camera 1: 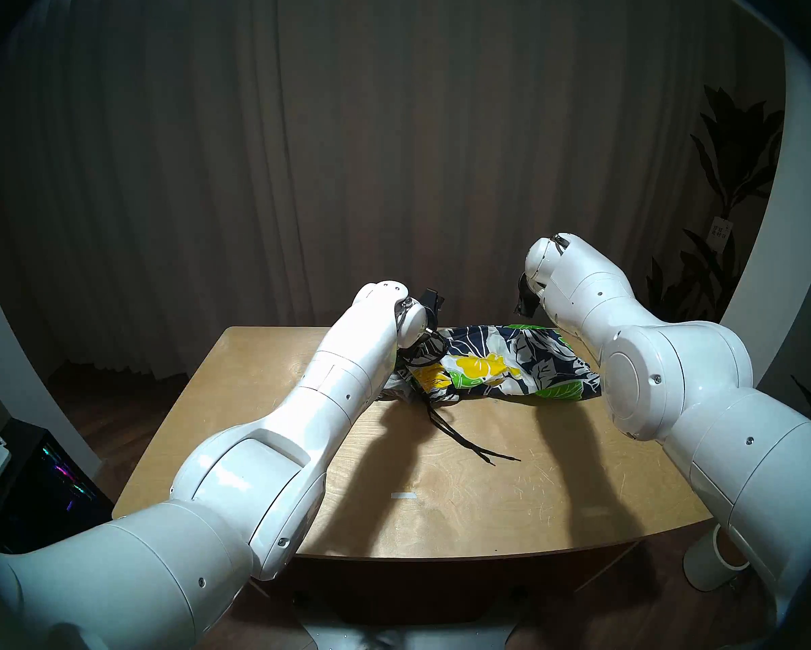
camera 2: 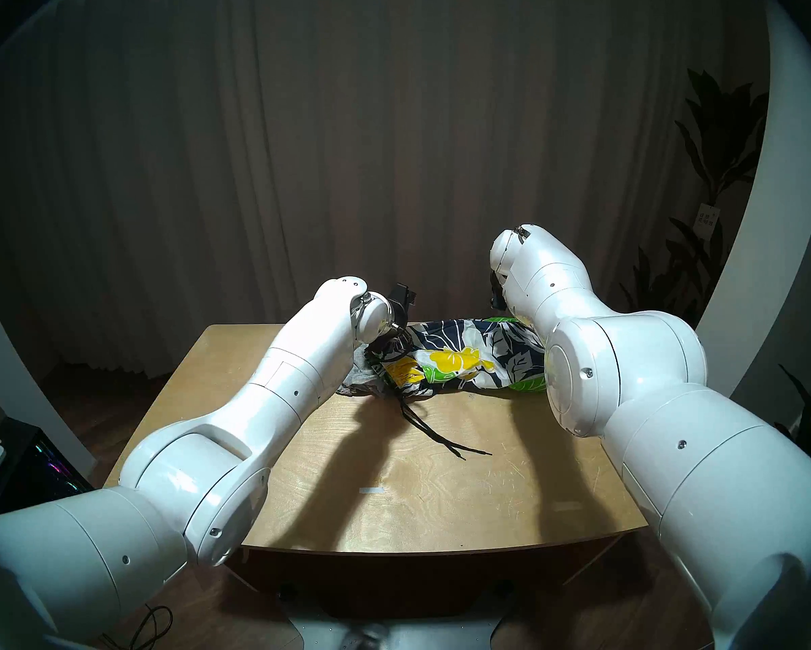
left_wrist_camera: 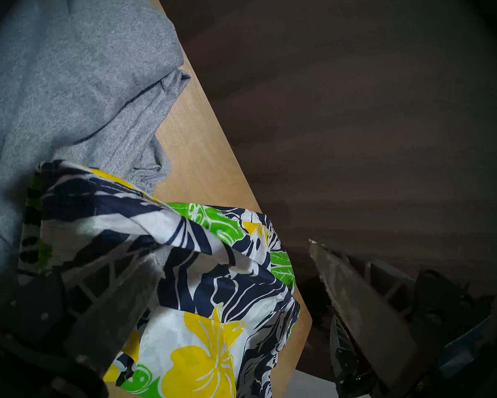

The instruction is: Fold pants twice and stack them

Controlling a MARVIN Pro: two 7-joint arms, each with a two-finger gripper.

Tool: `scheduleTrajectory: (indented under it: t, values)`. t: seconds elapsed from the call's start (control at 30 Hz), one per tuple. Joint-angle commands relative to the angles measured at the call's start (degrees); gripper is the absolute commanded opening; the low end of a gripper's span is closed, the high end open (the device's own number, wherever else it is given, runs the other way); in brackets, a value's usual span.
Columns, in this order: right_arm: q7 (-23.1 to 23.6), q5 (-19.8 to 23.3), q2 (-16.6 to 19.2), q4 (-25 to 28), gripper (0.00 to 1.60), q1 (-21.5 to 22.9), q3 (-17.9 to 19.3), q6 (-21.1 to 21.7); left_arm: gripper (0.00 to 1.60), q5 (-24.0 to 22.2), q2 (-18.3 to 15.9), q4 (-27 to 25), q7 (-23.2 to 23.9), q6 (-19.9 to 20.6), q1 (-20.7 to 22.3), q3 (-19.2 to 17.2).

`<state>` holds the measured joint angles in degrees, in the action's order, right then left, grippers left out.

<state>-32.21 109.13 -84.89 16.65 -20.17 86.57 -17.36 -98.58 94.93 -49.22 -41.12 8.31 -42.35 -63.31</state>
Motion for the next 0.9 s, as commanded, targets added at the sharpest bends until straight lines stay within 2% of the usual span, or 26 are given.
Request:
scheduleTrajectory:
  t: [0.0, 0.33, 0.5, 0.73, 0.87]
  values:
    - [1.8, -0.1, 0.2, -0.1, 1.60, 1.9, 0.0, 0.5, 1.60, 0.3, 0.8, -2.8, -0.1, 0.3, 2.8, 0.2]
    - [3.9, -0.1, -0.5, -1.2, 1.60, 1.8, -0.1, 1.5, 1.60, 2.0, -1.6, -6.1, 0.0, 0.1, 3.5, 0.1]
    - [6.0, 0.0, -0.8, -1.9, 1.60, 1.5, -0.2, 3.5, 1.60, 3.2, -4.3, -11.0, 0.5, -0.4, 2.0, -0.5]
    - [7.3, -0.3, -0.1, 0.5, 1.60, 1.7, -1.1, 8.7, 1.60, 6.7, -7.7, -16.5, 5.4, 1.6, -0.3, 2.2]
    - [7.1, -0.6, 0.0, 1.6, 1.60, 2.0, -1.6, 9.8, 1.60, 8.3, -10.0, -19.5, 6.9, 2.6, -1.2, 3.5]
